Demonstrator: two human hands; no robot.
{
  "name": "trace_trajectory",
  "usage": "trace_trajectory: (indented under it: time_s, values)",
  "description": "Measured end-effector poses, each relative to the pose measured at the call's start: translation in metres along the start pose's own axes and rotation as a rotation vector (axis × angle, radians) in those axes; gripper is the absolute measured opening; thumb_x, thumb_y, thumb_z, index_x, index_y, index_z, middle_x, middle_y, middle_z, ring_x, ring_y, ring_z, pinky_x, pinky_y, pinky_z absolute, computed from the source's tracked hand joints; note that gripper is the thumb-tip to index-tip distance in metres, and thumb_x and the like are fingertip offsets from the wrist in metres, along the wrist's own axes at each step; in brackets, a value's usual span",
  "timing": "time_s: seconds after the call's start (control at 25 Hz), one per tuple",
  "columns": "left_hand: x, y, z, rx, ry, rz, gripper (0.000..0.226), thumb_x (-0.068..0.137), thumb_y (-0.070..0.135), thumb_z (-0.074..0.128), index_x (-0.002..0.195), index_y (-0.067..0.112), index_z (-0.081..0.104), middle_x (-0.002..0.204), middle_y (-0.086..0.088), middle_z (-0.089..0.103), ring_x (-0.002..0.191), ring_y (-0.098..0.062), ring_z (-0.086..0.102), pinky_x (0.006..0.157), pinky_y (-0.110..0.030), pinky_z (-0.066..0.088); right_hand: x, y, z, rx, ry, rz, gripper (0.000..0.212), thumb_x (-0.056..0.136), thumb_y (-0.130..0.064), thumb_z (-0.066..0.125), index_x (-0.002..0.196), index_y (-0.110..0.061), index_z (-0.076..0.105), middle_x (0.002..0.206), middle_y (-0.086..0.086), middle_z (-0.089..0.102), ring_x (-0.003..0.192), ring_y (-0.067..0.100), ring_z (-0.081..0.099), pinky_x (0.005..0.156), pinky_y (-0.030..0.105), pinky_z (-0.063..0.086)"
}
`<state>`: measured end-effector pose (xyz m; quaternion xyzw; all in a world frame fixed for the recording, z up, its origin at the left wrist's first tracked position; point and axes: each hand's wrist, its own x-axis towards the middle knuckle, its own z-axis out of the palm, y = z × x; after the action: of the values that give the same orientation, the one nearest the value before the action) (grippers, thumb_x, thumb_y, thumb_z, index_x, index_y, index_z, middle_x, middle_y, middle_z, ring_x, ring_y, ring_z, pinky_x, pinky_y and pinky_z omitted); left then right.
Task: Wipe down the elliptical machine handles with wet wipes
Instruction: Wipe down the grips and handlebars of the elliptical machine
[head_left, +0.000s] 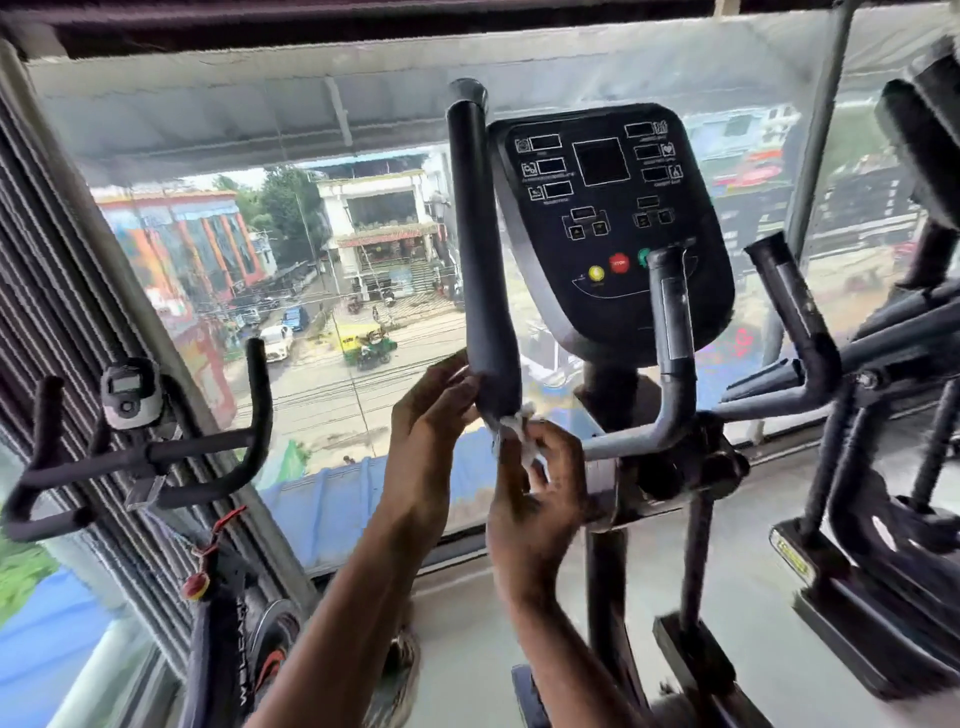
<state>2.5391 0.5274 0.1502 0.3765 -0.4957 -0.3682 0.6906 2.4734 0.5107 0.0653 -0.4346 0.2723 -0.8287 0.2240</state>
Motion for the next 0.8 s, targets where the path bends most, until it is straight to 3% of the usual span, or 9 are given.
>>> trace_trajectory:
  time_s: [0.08,0.16,0.24,0.32,0.52,0.8]
  values:
    - [0.000,-0.001,0.000,0.036,0.026,0.006,0.028,0.089,0.012,0.062,0.115,0.016,0.072,0.108,-0.003,0.075,0.100,-0.019,0.068,0.090,-0.029,0.053,-0.011,0.012,0.010,0.070,0.118,0.181,0.015,0.096,-0.030,0.071,0.104,-0.043,0.068,0.102,-0.005,0.071,0.095,0.023,0.068,0.084,0.037,0.054]
    - [-0.003,-0.002,0.002,0.077,0.048,0.023,0.029,0.091,0.009,0.065,0.119,0.014,0.070,0.105,0.001,0.076,0.099,-0.016,0.067,0.091,-0.030,0.052,-0.017,0.018,0.019,0.154,0.206,0.364,0.008,0.093,-0.033,0.075,0.100,-0.036,0.072,0.101,0.004,0.075,0.096,0.027,0.070,0.082,0.033,0.055]
    - [-0.004,-0.001,0.006,0.134,0.057,0.043,0.027,0.097,0.004,0.062,0.121,0.012,0.068,0.102,0.003,0.076,0.098,-0.014,0.068,0.090,-0.029,0.053,-0.020,0.022,0.025,0.311,0.298,0.577,0.006,0.093,-0.021,0.077,0.098,-0.022,0.074,0.098,0.007,0.078,0.095,0.022,0.073,0.079,0.025,0.054]
    - [-0.004,0.002,0.009,0.149,0.065,0.034,0.024,0.100,0.003,0.057,0.120,0.012,0.068,0.100,0.002,0.076,0.096,-0.014,0.069,0.087,-0.028,0.054,-0.018,0.024,0.027,0.338,0.355,0.684,0.007,0.094,-0.011,0.076,0.101,-0.010,0.075,0.092,-0.002,0.080,0.091,0.015,0.074,0.076,0.022,0.054]
    - [-0.003,0.009,0.004,0.165,0.006,0.009,0.021,0.102,0.003,0.054,0.114,0.013,0.067,0.099,0.001,0.074,0.097,-0.015,0.068,0.090,-0.029,0.055,-0.026,0.001,0.035,0.376,0.387,0.638,0.013,0.095,-0.008,0.074,0.107,-0.003,0.071,0.092,-0.003,0.080,0.088,0.012,0.075,0.081,0.024,0.056]
    - [0.011,0.008,-0.017,0.149,-0.187,-0.003,0.020,0.102,0.003,0.053,0.110,0.015,0.066,0.100,0.002,0.073,0.102,-0.015,0.069,0.089,-0.029,0.054,-0.032,0.014,0.054,0.270,0.536,0.576,0.008,0.098,-0.018,0.071,0.092,-0.017,0.076,0.086,-0.008,0.079,0.089,0.010,0.073,0.086,0.026,0.056]
